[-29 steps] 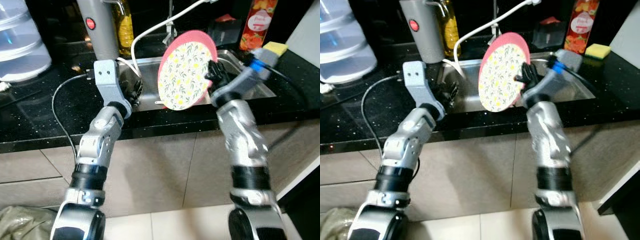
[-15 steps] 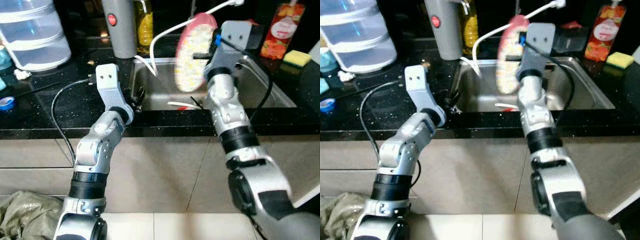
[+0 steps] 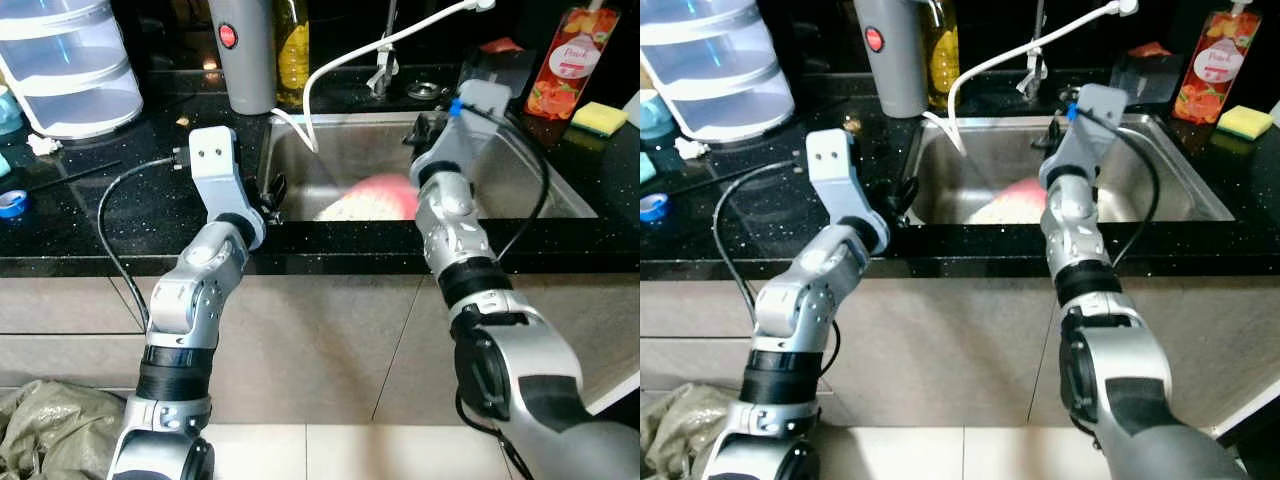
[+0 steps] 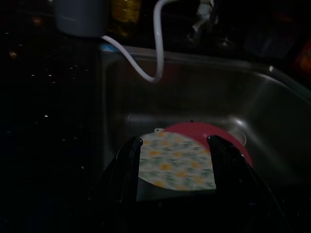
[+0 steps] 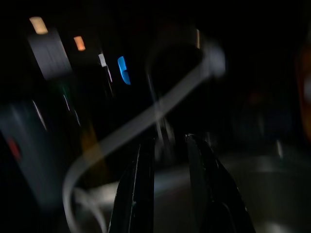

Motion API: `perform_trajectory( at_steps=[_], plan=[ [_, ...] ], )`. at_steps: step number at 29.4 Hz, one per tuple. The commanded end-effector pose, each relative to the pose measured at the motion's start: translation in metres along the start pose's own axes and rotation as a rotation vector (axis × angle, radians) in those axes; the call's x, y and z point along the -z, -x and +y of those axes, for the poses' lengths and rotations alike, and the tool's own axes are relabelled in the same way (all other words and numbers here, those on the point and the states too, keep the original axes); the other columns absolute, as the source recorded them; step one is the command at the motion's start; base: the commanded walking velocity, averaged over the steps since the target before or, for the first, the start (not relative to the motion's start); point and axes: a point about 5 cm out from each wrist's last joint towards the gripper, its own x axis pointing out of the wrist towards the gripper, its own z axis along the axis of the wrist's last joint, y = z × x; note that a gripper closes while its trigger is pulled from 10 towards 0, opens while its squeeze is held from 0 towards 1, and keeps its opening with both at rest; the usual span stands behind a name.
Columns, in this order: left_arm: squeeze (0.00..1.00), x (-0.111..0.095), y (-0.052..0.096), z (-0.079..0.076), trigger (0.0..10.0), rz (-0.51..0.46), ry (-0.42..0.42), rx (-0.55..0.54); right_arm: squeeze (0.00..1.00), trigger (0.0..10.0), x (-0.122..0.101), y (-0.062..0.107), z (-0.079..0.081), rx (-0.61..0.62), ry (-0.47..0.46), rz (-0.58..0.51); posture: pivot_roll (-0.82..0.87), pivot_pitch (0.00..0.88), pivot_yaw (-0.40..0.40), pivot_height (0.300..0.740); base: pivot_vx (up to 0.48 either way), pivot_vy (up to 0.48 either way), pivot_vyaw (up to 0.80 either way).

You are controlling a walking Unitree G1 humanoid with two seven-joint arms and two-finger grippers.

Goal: Kitchen organization

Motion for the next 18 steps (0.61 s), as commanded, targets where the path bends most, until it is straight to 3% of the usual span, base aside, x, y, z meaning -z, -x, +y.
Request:
perform_trajectory(
  at_steps=[1, 5, 6, 8, 9, 10, 13, 15, 17, 18],
  plan=[
    [0.00, -0.001, 0.004, -0.005, 10.0, -0.029, -0.058, 0.033, 0.00, 10.0, -0.026, -0.003, 0.005, -0.053, -0.002, -0.137, 0.15, 0.000, 0.028, 0.740, 0.000, 0.000, 0.00],
    [0.00, 0.004, 0.013, -0.011, 10.0, -0.057, -0.124, 0.085, 0.00, 10.0, -0.035, 0.010, -0.005, -0.074, 0.106, -0.215, 0.15, 0.000, 0.024, 0.740, 0.000, 0.000, 0.00],
    [0.00, 0.003, 0.025, -0.012, 10.0, -0.109, -0.254, 0.120, 0.00, 10.0, -0.032, 0.028, -0.023, -0.039, 0.254, -0.244, 0.15, 0.000, 0.013, 0.740, 0.000, 0.000, 0.00],
    [0.00, 0.003, 0.030, -0.011, 10.0, -0.127, -0.302, 0.130, 0.00, 10.0, -0.031, 0.034, -0.029, -0.025, 0.296, -0.248, 0.15, 0.000, 0.013, 0.740, 0.000, 0.000, 0.00],
    [0.00, 0.005, 0.042, -0.002, 10.0, -0.166, -0.444, 0.091, 0.00, 10.0, -0.030, 0.051, -0.054, 0.042, 0.417, -0.241, 0.13, 0.000, 0.013, 0.740, 0.000, 0.000, 0.00],
    [0.00, 0.005, 0.042, -0.002, 10.0, -0.166, -0.444, 0.091, 0.00, 10.0, -0.030, 0.051, -0.054, 0.042, 0.417, -0.241, 0.13, 0.000, 0.013, 0.740, 0.000, 0.000, 0.00],
    [0.00, 0.027, 0.065, 0.024, 10.0, -0.099, -0.484, -0.028, 0.00, 10.0, -0.015, 0.086, -0.101, 0.141, 0.581, -0.124, 0.12, 0.000, 0.019, 0.740, 0.000, 0.000, 0.00],
    [0.00, 0.039, 0.075, 0.029, 10.0, -0.061, -0.499, -0.037, 0.00, 10.0, -0.007, 0.103, -0.114, 0.173, 0.612, -0.062, 0.12, 0.000, 0.004, 0.740, 0.000, 0.000, 0.00],
    [0.00, 0.044, 0.080, 0.029, 10.0, -0.050, -0.515, -0.030, 0.00, 10.0, -0.004, 0.111, -0.118, 0.190, 0.616, -0.036, 0.12, 0.000, 0.004, 0.740, 0.000, 0.000, 0.00],
    [0.00, 0.062, 0.098, 0.031, 10.0, 0.002, -0.536, -0.015, 0.00, 10.0, 0.011, 0.138, -0.126, 0.192, 0.659, 0.051, 0.12, 0.005, 0.002, 0.740, 0.000, 0.000, 0.00]
  ],
)
